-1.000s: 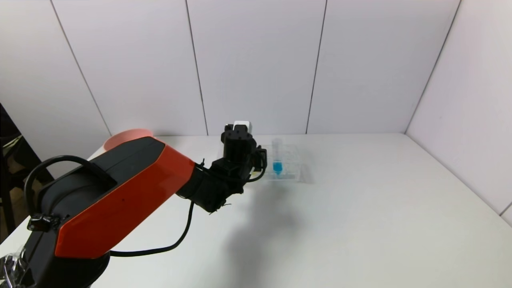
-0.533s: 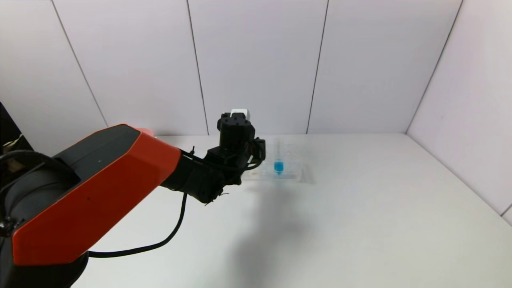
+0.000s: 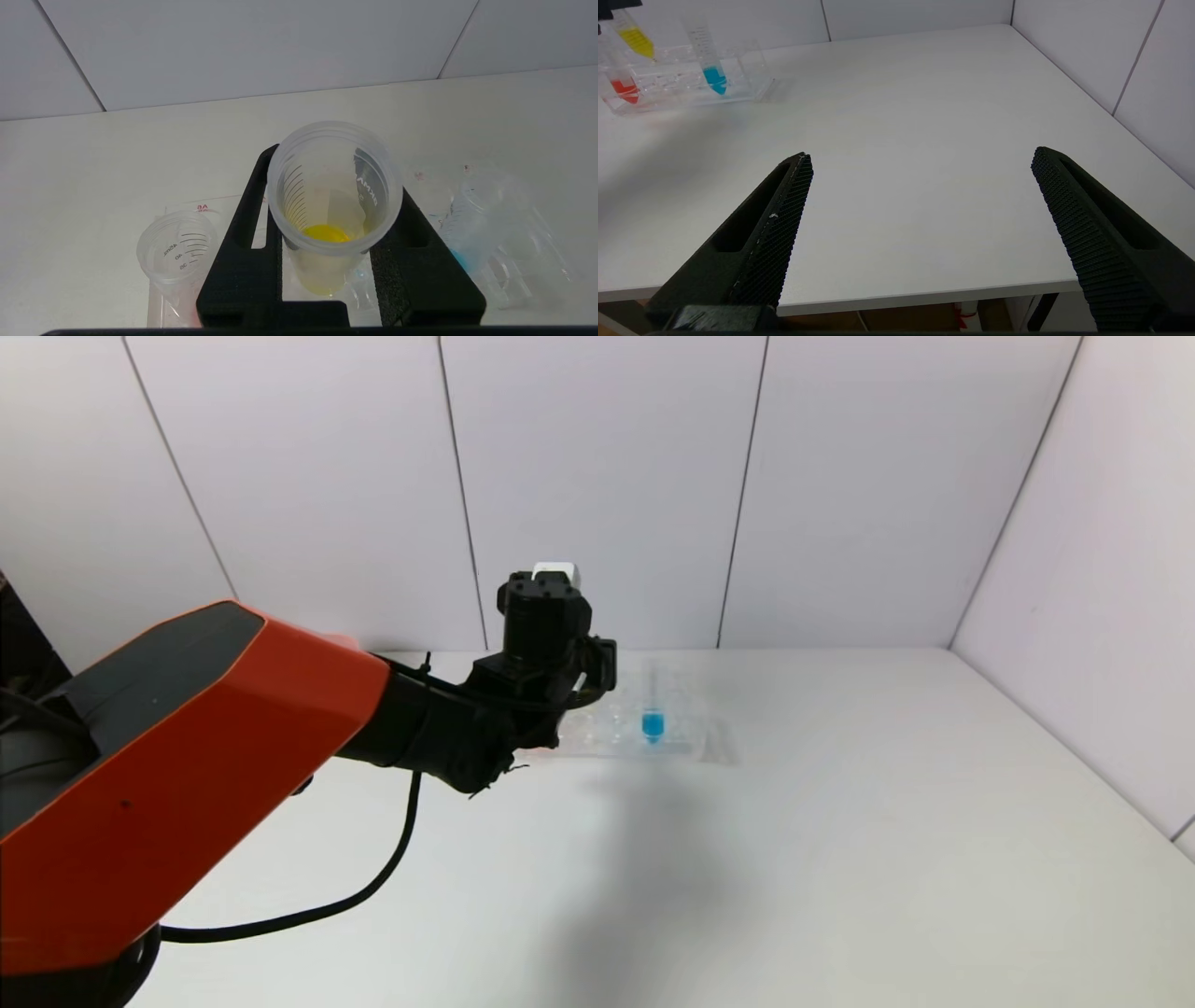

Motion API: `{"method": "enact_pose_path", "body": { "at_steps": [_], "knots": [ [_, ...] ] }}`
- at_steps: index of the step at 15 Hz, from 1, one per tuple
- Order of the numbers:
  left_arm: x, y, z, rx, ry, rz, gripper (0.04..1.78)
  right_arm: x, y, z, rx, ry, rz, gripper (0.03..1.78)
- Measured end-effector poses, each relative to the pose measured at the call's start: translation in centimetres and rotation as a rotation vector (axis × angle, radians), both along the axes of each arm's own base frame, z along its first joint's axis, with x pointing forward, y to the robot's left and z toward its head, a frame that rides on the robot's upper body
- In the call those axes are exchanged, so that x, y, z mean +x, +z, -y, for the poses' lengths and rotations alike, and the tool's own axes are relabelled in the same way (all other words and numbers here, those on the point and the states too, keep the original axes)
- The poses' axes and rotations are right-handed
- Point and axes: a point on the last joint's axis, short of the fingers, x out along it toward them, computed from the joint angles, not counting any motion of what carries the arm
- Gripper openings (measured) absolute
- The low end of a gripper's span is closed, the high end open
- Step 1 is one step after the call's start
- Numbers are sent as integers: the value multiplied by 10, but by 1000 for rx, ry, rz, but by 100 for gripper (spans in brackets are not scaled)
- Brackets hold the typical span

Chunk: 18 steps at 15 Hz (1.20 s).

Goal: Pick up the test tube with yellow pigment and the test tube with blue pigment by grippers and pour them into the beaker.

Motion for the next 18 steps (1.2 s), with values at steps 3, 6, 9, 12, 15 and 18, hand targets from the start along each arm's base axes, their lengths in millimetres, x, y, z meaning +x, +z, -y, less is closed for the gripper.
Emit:
{"method": "enact_pose_path", "body": {
  "at_steps": [3, 6, 9, 12, 15, 18],
  "knots": [
    [-4, 10, 1, 4, -11, 16, 54, 0, 0, 0, 0, 0, 0, 171],
    [-9, 20, 1, 1, -20, 21, 54, 0, 0, 0, 0, 0, 0, 171],
    [-15, 37, -5, -6, -15, 32, 54, 0, 0, 0, 0, 0, 0, 171],
    [-20, 60, -26, 7, 15, 54, 54, 0, 0, 0, 0, 0, 0, 171],
    [-23, 81, -66, 42, 87, 89, 54, 0, 0, 0, 0, 0, 0, 171],
    [-30, 91, -114, 66, 178, 85, 54, 0, 0, 0, 0, 0, 0, 171]
  ]
}}
